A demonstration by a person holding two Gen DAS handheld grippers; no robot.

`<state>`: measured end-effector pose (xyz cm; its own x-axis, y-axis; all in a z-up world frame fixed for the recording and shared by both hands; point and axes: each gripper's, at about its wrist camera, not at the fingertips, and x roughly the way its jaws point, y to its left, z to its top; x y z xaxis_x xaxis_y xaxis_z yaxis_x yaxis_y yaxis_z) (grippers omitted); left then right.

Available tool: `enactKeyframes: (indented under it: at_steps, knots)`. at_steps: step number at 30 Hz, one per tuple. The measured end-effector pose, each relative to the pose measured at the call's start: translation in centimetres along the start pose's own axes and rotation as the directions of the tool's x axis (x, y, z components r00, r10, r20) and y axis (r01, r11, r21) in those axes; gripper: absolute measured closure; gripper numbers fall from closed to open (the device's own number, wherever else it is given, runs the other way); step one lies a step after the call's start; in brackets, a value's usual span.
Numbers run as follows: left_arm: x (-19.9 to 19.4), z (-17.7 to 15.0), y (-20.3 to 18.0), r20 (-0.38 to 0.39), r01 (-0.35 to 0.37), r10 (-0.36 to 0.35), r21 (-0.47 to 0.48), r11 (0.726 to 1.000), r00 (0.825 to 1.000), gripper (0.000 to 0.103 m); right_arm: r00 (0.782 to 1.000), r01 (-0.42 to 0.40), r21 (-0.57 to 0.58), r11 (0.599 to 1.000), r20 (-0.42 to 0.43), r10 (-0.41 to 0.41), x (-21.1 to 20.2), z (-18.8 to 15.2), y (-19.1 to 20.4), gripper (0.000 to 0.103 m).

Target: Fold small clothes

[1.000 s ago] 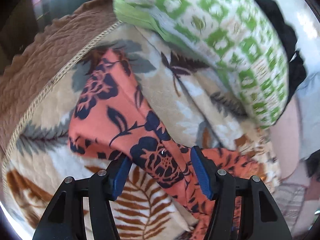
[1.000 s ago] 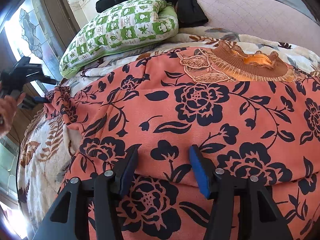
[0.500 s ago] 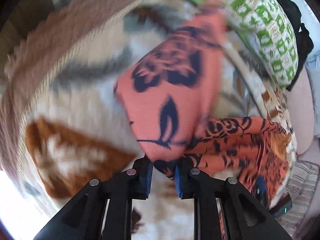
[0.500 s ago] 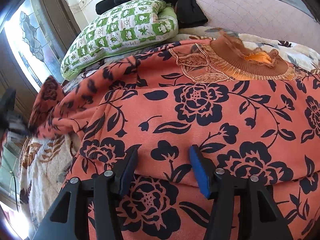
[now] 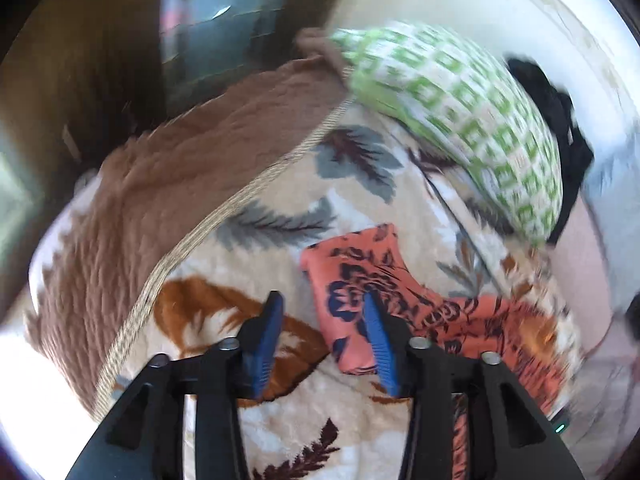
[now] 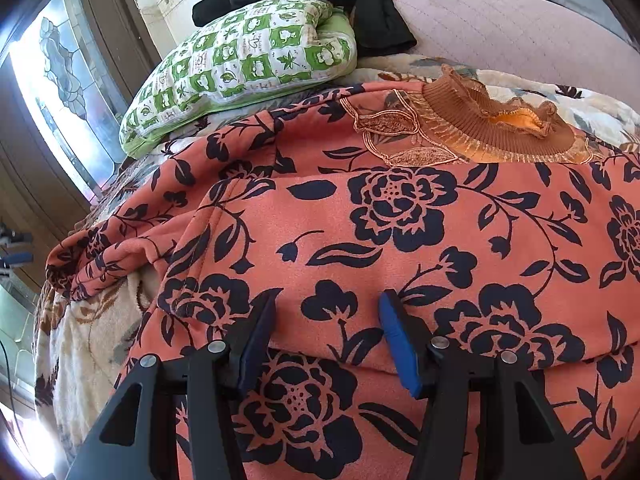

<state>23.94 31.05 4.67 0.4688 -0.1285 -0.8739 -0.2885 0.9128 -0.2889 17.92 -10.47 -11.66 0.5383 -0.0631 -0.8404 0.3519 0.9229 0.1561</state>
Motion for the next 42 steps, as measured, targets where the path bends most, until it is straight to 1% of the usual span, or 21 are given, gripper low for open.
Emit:
enactKeyframes:
  at_steps: [2, 4, 6, 9, 11, 12, 13, 14, 15, 17, 18, 20, 21, 23, 27, 30, 31, 32, 35, 39, 42]
  knots:
    - [0.6, 1.1, -4.2, -0.01, -0.1, 0.104, 0.2, 0.975, 0.994, 0.046, 1.0, -0.001, 0.001, 1.0, 0.0, 0.001, 0.0, 0.0, 0.0, 0.046]
    - [2.3, 0.7, -8.7, 0.0, -0.181, 0.196, 0.389, 0.903, 0.981, 0.046, 1.0, -0.006, 0.004, 1.0, 0.0, 0.006, 0.0, 0.0, -0.1, 0.046]
    - [3.8, -0.9, -12.6, 0.072, -0.285, 0.298, 0.56, 0.778, 0.952, 0.046, 1.0, -0.012, 0.01, 1.0, 0.001, 0.012, 0.0, 0.0, -0.2, 0.046]
    - [7.3, -2.6, -16.2, 0.177, -0.413, 0.416, 0.693, 0.591, 0.892, 0.044, 1.0, -0.021, 0.018, 1.0, 0.003, 0.021, 0.0, -0.1, -0.4, 0.046]
    - [9.9, -3.6, -16.6, 0.218, -0.473, 0.495, 0.74, 0.478, 0.841, 0.044, 1.0, -0.027, 0.024, 0.999, 0.005, 0.027, -0.1, -0.1, -0.5, 0.046]
    - [11.2, -3.9, -16.4, 0.253, -0.513, 0.534, 0.749, 0.42, 0.807, 0.046, 1.0, -0.031, 0.027, 0.999, 0.006, 0.03, -0.1, -0.1, -0.6, 0.046]
    - [12.5, -4.0, -16.3, 0.276, -0.538, 0.555, 0.748, 0.39, 0.785, 0.063, 0.999, -0.032, 0.028, 0.999, 0.007, 0.032, -0.1, -0.1, -0.7, 0.046]
    - [13.5, -3.8, -16.0, 0.272, -0.541, 0.563, 0.745, 0.391, 0.78, 0.093, 0.999, -0.034, 0.028, 0.999, 0.007, 0.033, -0.1, -0.1, -0.7, 0.046]
    - [13.7, -3.2, -15.4, 0.236, -0.526, 0.559, 0.727, 0.44, 0.794, 0.093, 0.999, -0.034, 0.028, 0.999, 0.007, 0.034, -0.1, -0.1, -0.7, 0.046]
    - [13.1, -1.0, -14.3, 0.191, -0.478, 0.474, 0.629, 0.613, 0.859, 0.095, 0.999, -0.035, 0.029, 0.999, 0.007, 0.035, -0.1, -0.1, -0.7, 0.046]
    - [11.6, 0.0, -13.6, 0.202, -0.456, 0.422, 0.572, 0.682, 0.884, 0.095, 0.999, -0.036, 0.03, 0.999, 0.007, 0.036, -0.1, -0.1, -0.7, 0.046]
    - [8.5, 2.5, -11.5, 0.236, -0.405, 0.333, 0.424, 0.81, 0.913, 0.095, 0.999, -0.036, 0.029, 0.999, 0.007, 0.036, -0.1, -0.1, -0.6, 0.046]
    - [7.5, 3.5, -9.8, 0.235, -0.372, 0.305, 0.342, 0.863, 0.923, 0.095, 0.999, -0.036, 0.029, 0.999, 0.007, 0.036, -0.1, -0.1, -0.6, 0.045]
    - [7.4, 5.1, -6.4, 0.187, -0.321, 0.285, 0.202, 0.925, 0.94, 0.095, 0.999, -0.033, 0.026, 0.999, 0.007, 0.033, -0.1, -0.1, -0.5, 0.045]
    - [9.4, 4.7, -0.8, 0.08, -0.254, 0.253, 0.0, 0.967, 0.964, 0.094, 0.999, -0.032, 0.025, 0.999, 0.006, 0.032, -0.1, -0.1, -0.4, 0.045]
    - [10.5, 3.2, 2.4, 0.012, -0.105, 0.108, -0.138, 0.985, 0.994, 0.093, 1.0, -0.03, 0.023, 0.999, 0.005, 0.03, -0.1, 0.0, -0.5, 0.045]
    - [10.8, 2.3, 3.4, -0.007, -0.02, 0.019, -0.201, 0.979, 1.0, 0.087, 1.0, -0.031, 0.023, 0.999, 0.005, 0.031, -0.1, 0.0, -0.5, 0.045]
    - [11.2, 1.7, 4.1, -0.015, 0.047, -0.052, -0.242, 0.969, 0.999, 0.077, 0.999, -0.033, 0.024, 0.999, 0.005, 0.033, 0.0, 0.0, -0.5, 0.045]
    - [11.9, -0.4, 4.9, -0.013, 0.224, -0.243, -0.349, 0.91, 0.97, 0.054, 0.999, -0.034, 0.025, 0.999, 0.006, 0.034, -0.1, -0.1, -0.5, 0.045]
    - [13.7, -1.6, 4.3, -0.019, 0.265, -0.293, -0.373, 0.889, 0.956, 0.048, 0.999, -0.034, 0.034, 0.999, -0.015, 0.034, -0.1, 0.3, -0.4, 0.045]
    - [15.7, -0.8, 4.0, -0.022, 0.275, -0.307, -0.387, 0.88, 0.952, 0.048, 0.996, -0.058, 0.081, 0.995, -0.061, 0.063, -0.1, 2.6, -0.3, 0.047]
